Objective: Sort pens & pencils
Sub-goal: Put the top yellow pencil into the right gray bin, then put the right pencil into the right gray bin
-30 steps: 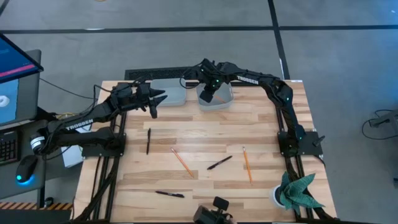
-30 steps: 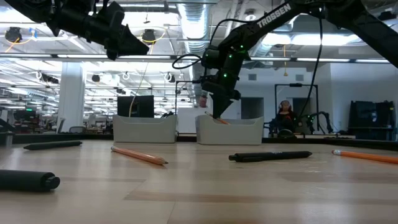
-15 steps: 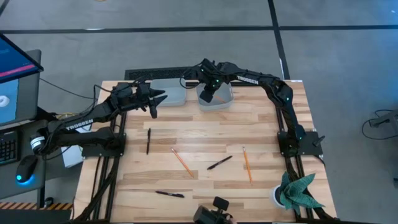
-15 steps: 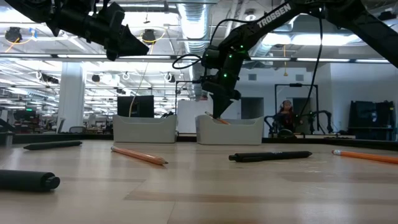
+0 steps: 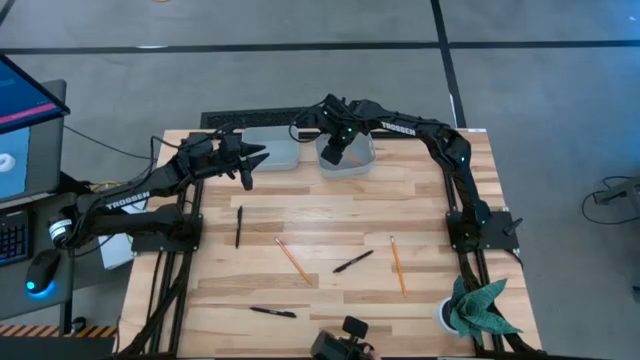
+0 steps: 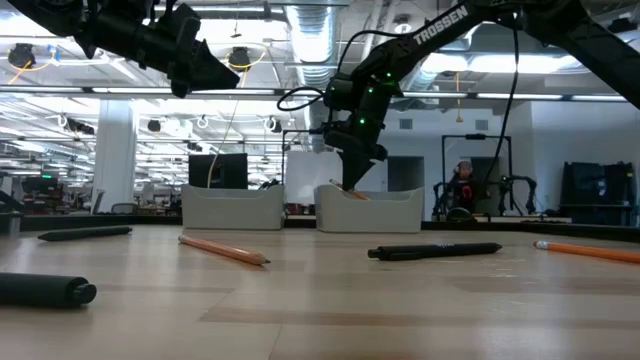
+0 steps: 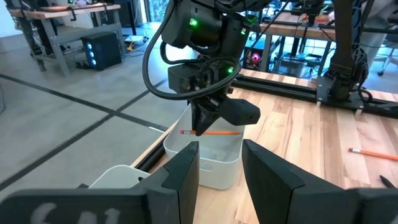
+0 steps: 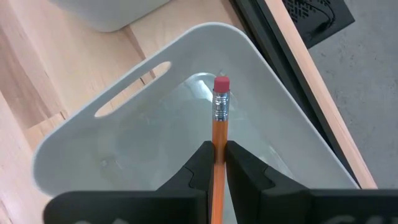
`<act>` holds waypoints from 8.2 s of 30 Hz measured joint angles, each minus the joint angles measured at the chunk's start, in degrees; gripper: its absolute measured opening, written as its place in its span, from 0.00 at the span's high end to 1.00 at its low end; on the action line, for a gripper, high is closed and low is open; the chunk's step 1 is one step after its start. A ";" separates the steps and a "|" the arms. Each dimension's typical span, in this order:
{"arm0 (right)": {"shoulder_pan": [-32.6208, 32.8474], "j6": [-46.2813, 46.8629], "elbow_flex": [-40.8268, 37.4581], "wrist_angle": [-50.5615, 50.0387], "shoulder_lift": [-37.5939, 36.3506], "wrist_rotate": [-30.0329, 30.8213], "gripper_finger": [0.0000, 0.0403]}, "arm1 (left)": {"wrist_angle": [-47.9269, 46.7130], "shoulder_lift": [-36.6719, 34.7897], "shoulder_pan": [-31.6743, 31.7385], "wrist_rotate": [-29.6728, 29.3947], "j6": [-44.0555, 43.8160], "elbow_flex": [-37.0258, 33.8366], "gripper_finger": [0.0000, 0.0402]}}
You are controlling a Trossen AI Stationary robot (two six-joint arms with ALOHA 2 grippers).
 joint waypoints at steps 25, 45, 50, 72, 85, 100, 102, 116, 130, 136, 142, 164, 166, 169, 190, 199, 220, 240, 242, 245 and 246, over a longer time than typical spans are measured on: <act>0.00 0.94 0.00 0.34 0.00 0.02 0.73 | 0.07 0.00 0.00 0.00 1.07 0.01 0.72; 2.87 3.18 0.04 -4.46 -4.42 0.00 0.72 | 0.05 0.00 -0.01 0.00 1.07 -0.01 0.72; 4.70 6.05 0.05 -4.78 -8.40 0.02 0.72 | 0.07 0.00 -0.01 0.00 1.09 0.01 0.72; 19.92 9.16 0.09 -14.94 -17.51 -0.11 0.72 | 0.09 0.00 -0.01 0.00 1.09 0.00 0.72; 28.98 6.08 -1.85 -21.87 -17.03 -0.02 0.72 | -0.02 0.00 -0.03 1.41 0.95 0.00 0.72; 37.78 25.33 -17.07 -20.08 -25.00 -0.20 0.72 | -2.54 0.01 -0.10 11.05 -8.06 0.00 0.72; 38.85 29.39 -20.02 -16.77 -27.92 -0.11 0.72 | -3.20 0.00 -0.30 10.84 -8.09 0.01 0.72; 46.89 68.52 -41.83 -10.29 -39.21 5.63 0.72 | -3.56 0.02 -3.07 9.70 -8.18 0.01 0.72; 56.84 89.32 -46.99 -9.40 -38.51 14.40 0.69 | -3.82 0.02 -5.66 7.08 -8.20 0.01 0.72; 58.52 92.71 -51.13 -6.31 -38.51 13.55 0.55 | -5.14 0.02 -6.51 7.03 -8.20 0.01 0.72; 59.20 95.60 -53.69 -5.08 -38.51 13.57 0.40 | -6.03 0.02 -7.50 7.04 -8.20 0.01 0.72; 59.60 100.07 -53.90 -3.64 -38.49 13.57 0.37 | -6.63 0.02 -7.68 5.92 -8.17 0.01 0.72; 59.58 100.72 -53.90 -3.20 -38.49 13.50 0.37 | -6.62 0.02 -7.68 5.56 -8.18 0.01 0.72; 59.95 101.25 -53.90 -2.51 -38.49 13.34 0.37 | -6.62 0.02 -7.68 5.53 -8.19 0.01 0.72; 65.33 114.15 -61.27 7.28 -38.47 11.98 0.37 | -6.63 0.02 -7.66 3.72 -7.94 -0.01 0.72; 65.13 113.64 -63.95 9.66 -38.47 11.81 0.37 | -6.62 0.02 -7.68 2.20 -7.82 0.00 0.72; 65.11 113.59 -66.07 9.25 -38.47 8.60 0.37 | -6.62 0.02 -7.66 1.16 -7.76 0.01 0.72; 65.11 114.05 -66.07 9.03 -38.47 6.06 0.44 | -6.64 0.02 -7.66 1.18 -7.74 -0.01 0.72; 65.11 114.05 -66.07 9.08 -38.47 5.91 0.49 | -6.64 0.02 -7.66 1.20 -7.74 -0.01 0.72; 65.11 114.06 -66.07 9.16 -38.47 5.86 0.59 | -6.64 0.02 -7.68 1.20 -7.74 -0.01 0.72; 65.11 114.05 -66.07 9.16 -38.47 5.86 0.62 | -6.64 0.02 -7.66 1.20 -7.74 -0.01 0.72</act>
